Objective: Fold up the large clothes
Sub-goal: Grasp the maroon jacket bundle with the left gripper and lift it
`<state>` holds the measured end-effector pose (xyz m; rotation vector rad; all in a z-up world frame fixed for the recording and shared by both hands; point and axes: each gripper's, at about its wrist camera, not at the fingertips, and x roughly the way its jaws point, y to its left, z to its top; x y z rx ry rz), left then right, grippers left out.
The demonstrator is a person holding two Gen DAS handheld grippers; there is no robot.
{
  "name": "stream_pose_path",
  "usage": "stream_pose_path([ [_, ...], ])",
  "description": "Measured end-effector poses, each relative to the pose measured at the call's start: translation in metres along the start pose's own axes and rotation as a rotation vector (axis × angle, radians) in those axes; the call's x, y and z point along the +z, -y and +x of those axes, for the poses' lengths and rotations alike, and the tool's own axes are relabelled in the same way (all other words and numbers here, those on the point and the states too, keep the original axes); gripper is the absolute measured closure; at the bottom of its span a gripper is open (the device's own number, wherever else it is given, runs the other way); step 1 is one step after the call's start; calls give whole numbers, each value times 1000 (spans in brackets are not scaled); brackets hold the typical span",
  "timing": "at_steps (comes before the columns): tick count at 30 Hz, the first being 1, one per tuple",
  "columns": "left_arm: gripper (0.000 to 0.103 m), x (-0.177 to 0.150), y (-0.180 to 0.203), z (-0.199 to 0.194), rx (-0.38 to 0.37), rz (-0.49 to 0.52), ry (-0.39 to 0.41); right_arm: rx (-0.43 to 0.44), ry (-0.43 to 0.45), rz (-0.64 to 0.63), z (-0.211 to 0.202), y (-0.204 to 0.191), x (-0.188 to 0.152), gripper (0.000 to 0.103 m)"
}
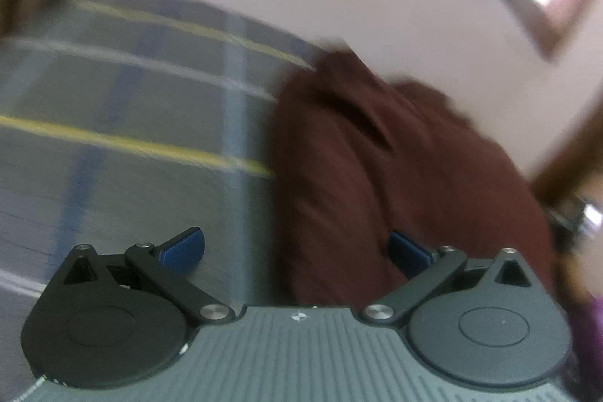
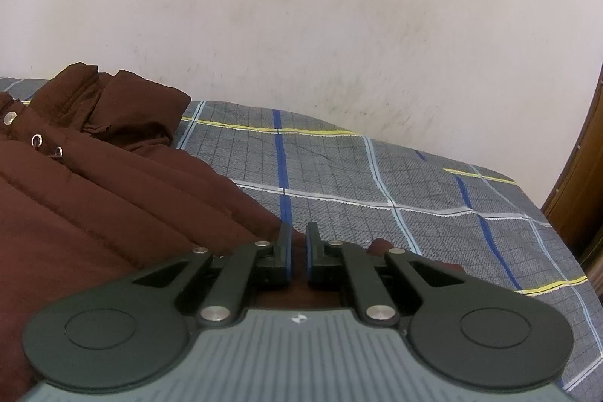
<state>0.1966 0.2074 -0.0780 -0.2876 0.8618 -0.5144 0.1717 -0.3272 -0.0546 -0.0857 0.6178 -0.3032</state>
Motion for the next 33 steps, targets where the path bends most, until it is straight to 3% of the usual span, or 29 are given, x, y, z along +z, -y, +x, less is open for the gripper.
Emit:
stream_pose_path([
  [3, 2, -8, 10, 8, -122, 149, -13, -3, 3, 1, -1, -1, 0, 97],
  [5, 3, -9, 12, 15, -183, 152, 0, -25, 9, -16, -2, -5, 0, 96],
  [6, 9, -7, 14, 19, -193, 142, 3, -40, 12, -27, -3, -7, 0, 95],
  [10, 49, -2, 7, 26, -181, -82, 20, -105, 25, -65, -5, -15, -1, 91],
  [13, 61, -12, -1, 20, -189, -252, 69, -101, 19, -55, -5, -12, 0, 89],
  [16, 69, -17, 6, 5, -174, -310, 150, -57, -1, -10, -16, -1, 9, 85],
  [17, 70, -17, 9, 2, -166, -308, 172, -41, 50, 20, -35, 3, 14, 84],
  [20, 71, -18, 19, -10, -135, -305, 206, 89, 225, 56, -99, 3, 20, 84],
  [24, 72, -9, 33, -22, -124, -305, 233, 341, 215, -15, -147, -30, 23, 89],
  [29, 73, -6, 56, -37, -92, -307, 260, 501, 101, -155, -125, -86, 20, 95],
  [33, 73, 0, 93, -51, -88, -255, 294, 596, 12, -58, -75, -103, 32, 99],
])
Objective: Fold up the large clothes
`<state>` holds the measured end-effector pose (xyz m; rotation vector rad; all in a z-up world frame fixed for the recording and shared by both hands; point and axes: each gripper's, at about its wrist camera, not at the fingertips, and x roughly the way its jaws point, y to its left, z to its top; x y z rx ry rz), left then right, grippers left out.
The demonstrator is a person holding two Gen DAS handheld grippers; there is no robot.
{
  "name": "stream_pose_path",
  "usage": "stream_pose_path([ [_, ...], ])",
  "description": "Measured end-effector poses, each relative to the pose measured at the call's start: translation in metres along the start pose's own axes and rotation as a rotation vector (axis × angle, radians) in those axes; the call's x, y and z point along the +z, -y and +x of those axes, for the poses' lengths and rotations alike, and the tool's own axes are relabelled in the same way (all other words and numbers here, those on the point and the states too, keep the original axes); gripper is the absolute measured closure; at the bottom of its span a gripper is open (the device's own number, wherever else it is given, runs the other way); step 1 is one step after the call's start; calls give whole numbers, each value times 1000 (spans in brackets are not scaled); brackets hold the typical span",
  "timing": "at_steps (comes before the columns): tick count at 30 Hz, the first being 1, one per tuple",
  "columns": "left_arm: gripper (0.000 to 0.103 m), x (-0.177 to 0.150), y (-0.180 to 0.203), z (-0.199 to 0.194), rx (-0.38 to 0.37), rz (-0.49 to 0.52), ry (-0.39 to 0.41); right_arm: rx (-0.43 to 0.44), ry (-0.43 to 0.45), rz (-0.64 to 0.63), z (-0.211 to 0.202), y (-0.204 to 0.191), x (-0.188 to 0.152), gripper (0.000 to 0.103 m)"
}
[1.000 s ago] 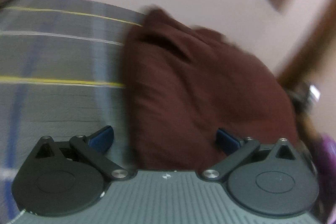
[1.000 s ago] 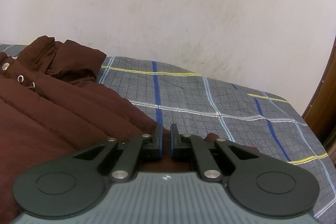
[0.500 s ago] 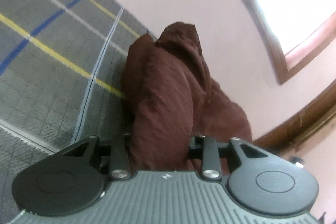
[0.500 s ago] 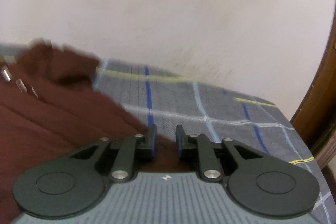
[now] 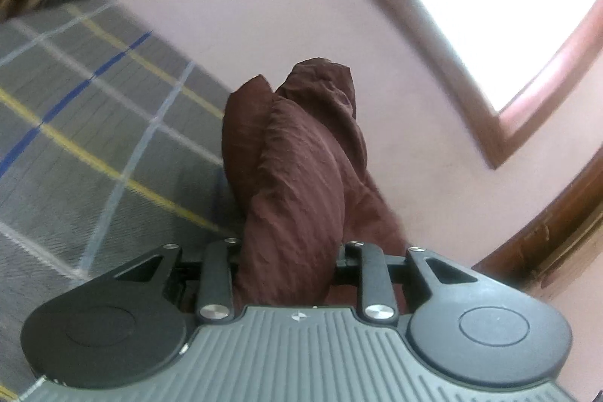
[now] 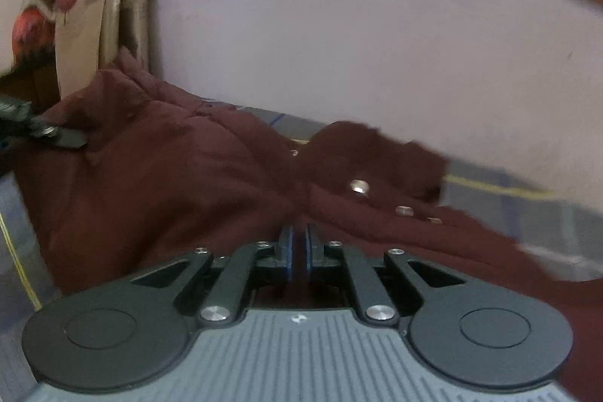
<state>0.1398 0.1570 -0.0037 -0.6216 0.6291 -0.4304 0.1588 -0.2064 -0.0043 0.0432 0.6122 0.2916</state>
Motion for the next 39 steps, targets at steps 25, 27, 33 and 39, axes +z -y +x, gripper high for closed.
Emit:
stream_pose_path([
  [25, 68, -174, 223, 141, -323, 494, -113, 75, 211, 773, -193, 200, -84, 17],
  [27, 67, -191, 233, 140, -312, 552, -105, 98, 253, 779, -210, 193, -83, 5],
  [33, 46, -222, 250, 137, -298, 667, -61, 174, 131, 787, -174, 170, -53, 2],
  [39, 36, -216, 250, 114, -342, 674, -90, 43, 13, 556, -113, 158, -18, 67],
])
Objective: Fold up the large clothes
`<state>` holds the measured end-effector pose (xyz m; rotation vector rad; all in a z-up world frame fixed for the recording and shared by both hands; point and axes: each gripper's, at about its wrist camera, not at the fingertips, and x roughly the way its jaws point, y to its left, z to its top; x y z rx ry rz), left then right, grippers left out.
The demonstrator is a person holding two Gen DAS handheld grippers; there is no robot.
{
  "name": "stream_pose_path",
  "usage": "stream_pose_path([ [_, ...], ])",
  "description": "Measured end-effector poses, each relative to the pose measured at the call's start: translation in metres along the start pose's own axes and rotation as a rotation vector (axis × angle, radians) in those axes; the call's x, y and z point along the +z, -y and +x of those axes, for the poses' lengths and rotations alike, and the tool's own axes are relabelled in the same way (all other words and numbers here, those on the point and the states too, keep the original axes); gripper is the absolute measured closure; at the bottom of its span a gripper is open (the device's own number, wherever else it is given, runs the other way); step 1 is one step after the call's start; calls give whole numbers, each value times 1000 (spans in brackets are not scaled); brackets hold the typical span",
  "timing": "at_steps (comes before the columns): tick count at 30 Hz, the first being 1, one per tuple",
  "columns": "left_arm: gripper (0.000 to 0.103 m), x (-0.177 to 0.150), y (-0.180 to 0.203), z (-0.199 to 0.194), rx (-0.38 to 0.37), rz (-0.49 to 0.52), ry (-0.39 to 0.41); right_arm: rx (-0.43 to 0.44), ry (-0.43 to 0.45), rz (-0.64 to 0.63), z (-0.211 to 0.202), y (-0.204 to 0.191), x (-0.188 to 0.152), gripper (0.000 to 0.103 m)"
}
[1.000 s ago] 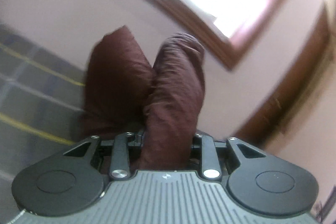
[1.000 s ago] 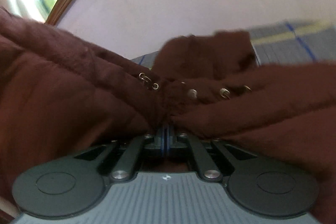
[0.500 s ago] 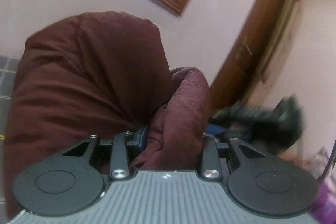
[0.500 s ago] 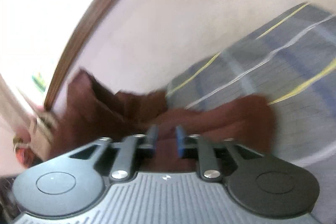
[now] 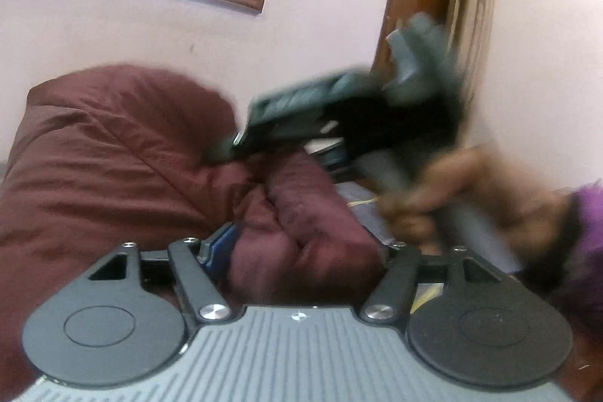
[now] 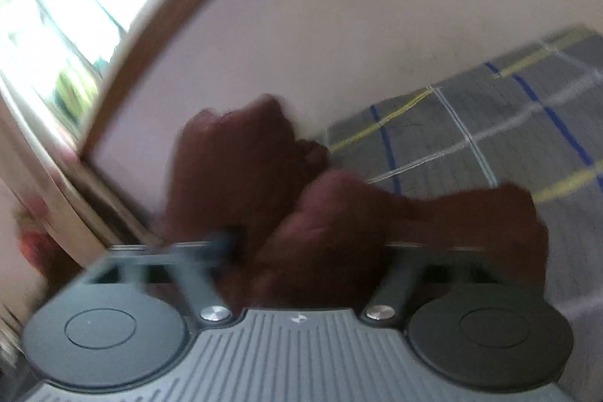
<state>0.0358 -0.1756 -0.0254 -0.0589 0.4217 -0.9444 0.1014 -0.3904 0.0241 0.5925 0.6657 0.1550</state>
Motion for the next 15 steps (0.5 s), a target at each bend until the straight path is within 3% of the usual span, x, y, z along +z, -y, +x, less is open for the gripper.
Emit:
stream_pose_path([
  [2, 25, 11, -8, -27, 3, -38, 31, -35, 14, -64, -4, -5, 3, 79],
  [4, 0, 19, -21, -58, 55, -61, 103, -42, 37, -93, -16, -3, 2, 85],
  [7, 1, 26, -47, -81, 160, -64, 167, -62, 41, -118, -29, 0, -5, 91],
  [9, 9, 24, -63, -65, 197, -42, 96, -61, 39, -110, -30, 4, -8, 91],
  [10, 26, 18, -73, -59, 188, -61, 45, -58, 42, -101, -31, 6, -9, 91],
  [12, 28, 4, -85, -44, 145, -128, -11, -43, 51, -83, -34, 10, -10, 91],
  [15, 28, -8, -80, -39, 120, -118, 17, -27, 45, -18, -30, 24, -5, 84],
])
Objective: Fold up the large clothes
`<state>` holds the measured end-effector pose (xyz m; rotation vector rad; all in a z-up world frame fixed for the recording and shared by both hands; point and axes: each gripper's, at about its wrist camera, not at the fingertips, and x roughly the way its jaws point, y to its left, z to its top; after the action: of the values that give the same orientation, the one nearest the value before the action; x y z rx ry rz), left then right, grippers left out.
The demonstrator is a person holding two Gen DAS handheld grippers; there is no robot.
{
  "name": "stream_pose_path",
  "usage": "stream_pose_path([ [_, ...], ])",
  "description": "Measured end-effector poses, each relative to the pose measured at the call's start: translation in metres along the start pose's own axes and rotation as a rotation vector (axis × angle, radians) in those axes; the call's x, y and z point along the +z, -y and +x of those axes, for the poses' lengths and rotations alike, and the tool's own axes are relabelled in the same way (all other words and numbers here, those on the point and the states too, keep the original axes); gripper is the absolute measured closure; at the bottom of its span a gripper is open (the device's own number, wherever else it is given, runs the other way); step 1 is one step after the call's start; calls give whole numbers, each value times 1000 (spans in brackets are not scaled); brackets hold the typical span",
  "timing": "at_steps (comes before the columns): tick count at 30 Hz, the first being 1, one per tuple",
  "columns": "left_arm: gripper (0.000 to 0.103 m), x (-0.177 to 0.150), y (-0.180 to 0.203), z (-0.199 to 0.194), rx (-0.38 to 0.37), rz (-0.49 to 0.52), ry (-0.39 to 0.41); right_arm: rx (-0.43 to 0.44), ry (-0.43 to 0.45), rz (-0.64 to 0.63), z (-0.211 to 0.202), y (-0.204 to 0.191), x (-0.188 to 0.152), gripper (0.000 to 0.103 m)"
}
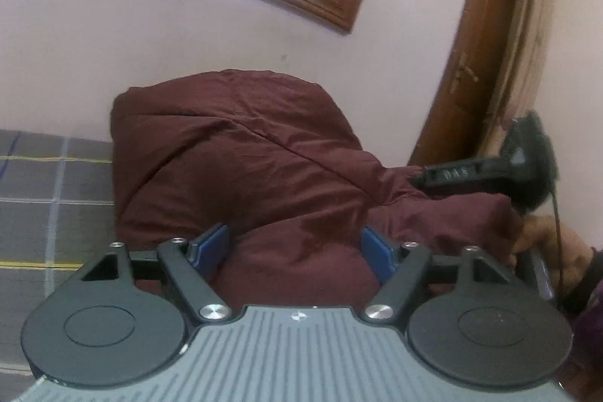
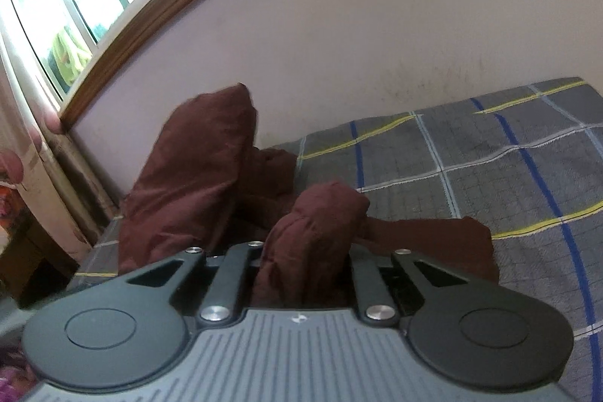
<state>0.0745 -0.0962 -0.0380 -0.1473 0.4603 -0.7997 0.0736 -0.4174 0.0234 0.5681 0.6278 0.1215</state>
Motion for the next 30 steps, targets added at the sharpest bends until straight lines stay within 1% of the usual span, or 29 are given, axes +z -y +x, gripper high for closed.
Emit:
stream_pose_path([
  [1, 28, 1, 1, 5, -22, -12, -2, 1, 8, 38, -4, 6, 3, 80],
  [2, 28, -2, 0, 6, -47, -23, -7, -1, 28, 58, -11, 10, 6, 73],
  [3, 28, -5, 1, 3, -71, -26, -11, -12, 54, 54, -20, 9, 9, 68],
  [5, 24, -12, 3, 4, -97, -7, -12, -64, 100, -22, -34, -6, 15, 65],
  [6, 18, -17, 7, 2, -101, 4, -13, -114, 140, -64, -43, -16, 19, 56],
  [7, 15, -21, 10, 2, -101, 11, -9, -174, 184, -92, -53, -24, 24, 48],
  [8, 15, -23, 11, 0, -105, 15, -4, -221, 226, -108, -62, -29, 30, 27],
  [9, 13, -26, 11, -1, -109, 15, -1, -233, 264, -119, -71, -31, 35, 22],
  [10, 12, -28, 12, -1, -112, 14, 1, -209, 278, -115, -77, -32, 40, 22],
  [11, 11, -26, 11, -1, -114, 13, 3, -152, 256, -95, -78, -32, 44, 22],
  [12, 11, -27, 15, 3, -117, 14, 5, -111, 215, -80, -73, -33, 46, 22],
  [13, 11, -26, 20, 11, -115, 18, 6, -99, 158, -80, -62, -36, 46, 22],
  [14, 11, -24, 21, 13, -112, 20, 7, -114, 105, -98, -47, -41, 45, 22],
  [15, 10, -25, 21, 13, -113, 16, 7, -133, 70, -129, -33, -46, 43, 22],
  [16, 10, -17, 24, 19, -114, 12, 8, -127, 41, -149, -18, -50, 40, 22],
  [17, 10, -13, 24, 21, -112, 13, 9, -91, 7, -147, -2, -52, 38, 23],
  [18, 9, -12, 25, 21, -106, 22, 10, -41, -30, -144, 12, -53, 35, 30],
  [19, 7, -9, 27, 20, -90, 37, 12, -17, -60, -168, 24, -60, 32, 64],
  [20, 7, -4, 29, 19, -76, 50, 14, -42, -66, -232, 30, -70, 29, 74],
  [21, 8, -1, 30, 16, -72, 60, 16, -56, -55, -291, 29, -79, 28, 87],
  [22, 10, 4, 29, 11, -82, 66, 22, -63, -34, -336, 21, -86, 28, 89],
  [23, 10, 7, 28, 3, -87, 68, 36, -64, -5, -377, 8, -90, 27, 91],
  [24, 6, 11, 27, -5, -72, 74, 66, -70, 21, -405, -6, -92, 26, 92],
  [25, 2, 14, 26, -13, -38, 86, 102, -78, 35, -418, -20, -93, 23, 93],
  [27, 1, 18, 20, -22, -3, 88, 156, -114, 56, -444, -46, -93, 10, 94],
  [29, 1, 20, 14, -17, 3, 66, 143, -142, 69, -447, -63, -88, 0, 94],
  [30, 1, 19, 11, -10, 5, 41, 117, -156, 79, -432, -72, -82, -6, 95],
])
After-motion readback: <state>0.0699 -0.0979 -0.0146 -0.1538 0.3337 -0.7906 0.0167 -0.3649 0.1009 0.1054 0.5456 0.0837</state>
